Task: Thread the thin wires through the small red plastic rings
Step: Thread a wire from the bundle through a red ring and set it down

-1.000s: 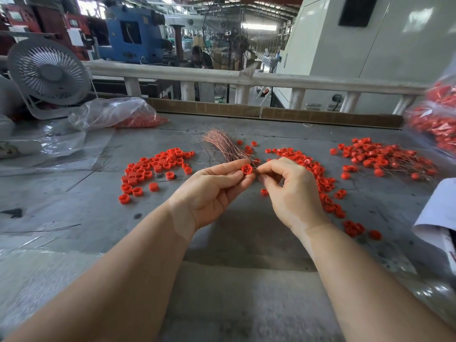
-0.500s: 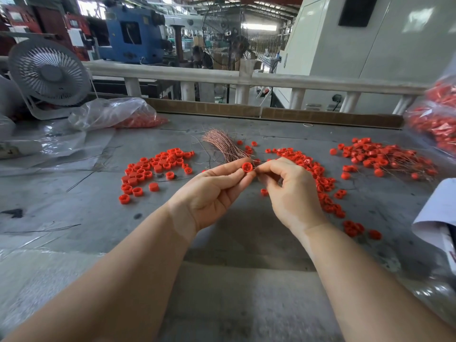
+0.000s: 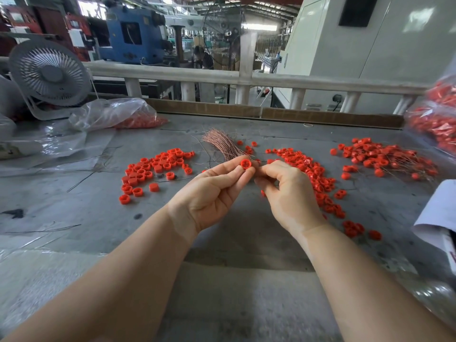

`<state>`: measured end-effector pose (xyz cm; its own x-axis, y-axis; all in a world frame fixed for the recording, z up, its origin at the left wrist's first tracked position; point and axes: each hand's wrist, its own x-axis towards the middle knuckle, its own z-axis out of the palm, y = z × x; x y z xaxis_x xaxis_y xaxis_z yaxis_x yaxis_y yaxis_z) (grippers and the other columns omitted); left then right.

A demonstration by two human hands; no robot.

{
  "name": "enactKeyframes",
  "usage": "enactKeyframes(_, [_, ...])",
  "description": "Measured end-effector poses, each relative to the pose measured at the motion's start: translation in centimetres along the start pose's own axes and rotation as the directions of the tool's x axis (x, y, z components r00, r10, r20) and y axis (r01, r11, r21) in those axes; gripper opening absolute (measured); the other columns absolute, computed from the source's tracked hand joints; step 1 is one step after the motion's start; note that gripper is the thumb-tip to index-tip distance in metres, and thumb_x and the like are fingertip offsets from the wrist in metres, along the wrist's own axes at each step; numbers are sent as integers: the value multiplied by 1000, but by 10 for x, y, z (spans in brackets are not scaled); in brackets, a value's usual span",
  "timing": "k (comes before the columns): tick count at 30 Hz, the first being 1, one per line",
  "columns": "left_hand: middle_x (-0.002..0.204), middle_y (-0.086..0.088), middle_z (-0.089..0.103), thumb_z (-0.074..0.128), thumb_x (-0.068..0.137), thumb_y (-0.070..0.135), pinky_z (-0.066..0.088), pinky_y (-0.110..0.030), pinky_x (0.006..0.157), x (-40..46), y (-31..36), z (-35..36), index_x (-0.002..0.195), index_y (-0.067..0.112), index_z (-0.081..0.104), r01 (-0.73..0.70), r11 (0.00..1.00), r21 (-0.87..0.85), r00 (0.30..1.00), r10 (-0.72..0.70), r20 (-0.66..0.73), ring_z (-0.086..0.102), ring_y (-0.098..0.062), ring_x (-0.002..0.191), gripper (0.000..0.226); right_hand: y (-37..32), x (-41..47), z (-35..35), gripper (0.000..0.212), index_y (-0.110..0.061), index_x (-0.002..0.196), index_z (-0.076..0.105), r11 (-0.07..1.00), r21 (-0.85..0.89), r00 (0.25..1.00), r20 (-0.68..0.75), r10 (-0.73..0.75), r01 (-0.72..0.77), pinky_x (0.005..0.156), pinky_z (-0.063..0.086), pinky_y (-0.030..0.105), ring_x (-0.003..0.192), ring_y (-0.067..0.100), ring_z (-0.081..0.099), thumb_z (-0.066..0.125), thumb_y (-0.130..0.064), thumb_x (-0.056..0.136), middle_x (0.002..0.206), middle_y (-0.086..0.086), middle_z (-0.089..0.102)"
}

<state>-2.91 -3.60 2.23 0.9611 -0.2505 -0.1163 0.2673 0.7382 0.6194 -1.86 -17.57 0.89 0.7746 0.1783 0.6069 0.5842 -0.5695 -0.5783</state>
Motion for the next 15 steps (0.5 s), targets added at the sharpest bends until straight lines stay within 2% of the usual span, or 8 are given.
enactKeyframes(5, [76,-15,71,46,81,-7,57,-20,60,-1,0,0,69,0,74,-4,1000,3,1000,4,-10,71,-17,68,31,-1,-2,-1,17,-9,96,73,1000,-23,998,56,10,-9,79,47,37,82,23,57,62,-3,86,81,0,60])
enactKeyframes(9, [72,-13,70,43,88,-8,57,-21,63,1,0,0,70,-2,73,-28,999,22,996,29,-78,70,-16,66,35,-1,-1,-1,16,-12,99,73,998,-50,994,94,51,-46,82,46,32,85,19,58,63,-12,87,83,-6,61])
enactKeyframes(12, [69,-11,70,43,89,-9,56,-21,65,2,-1,0,83,-4,64,-51,998,47,988,57,-146,69,-15,63,22,3,2,-6,15,-12,96,73,989,-85,992,-44,115,-118,84,46,32,86,18,61,61,-13,88,88,-1,67])
enactKeyframes(15, [68,-11,68,44,88,-12,56,-20,63,3,-2,0,85,-6,61,-58,994,90,980,74,-185,69,-14,60,18,6,3,-12,14,-12,92,72,963,-171,972,-144,185,-209,86,46,34,91,21,62,60,-9,87,93,2,70])
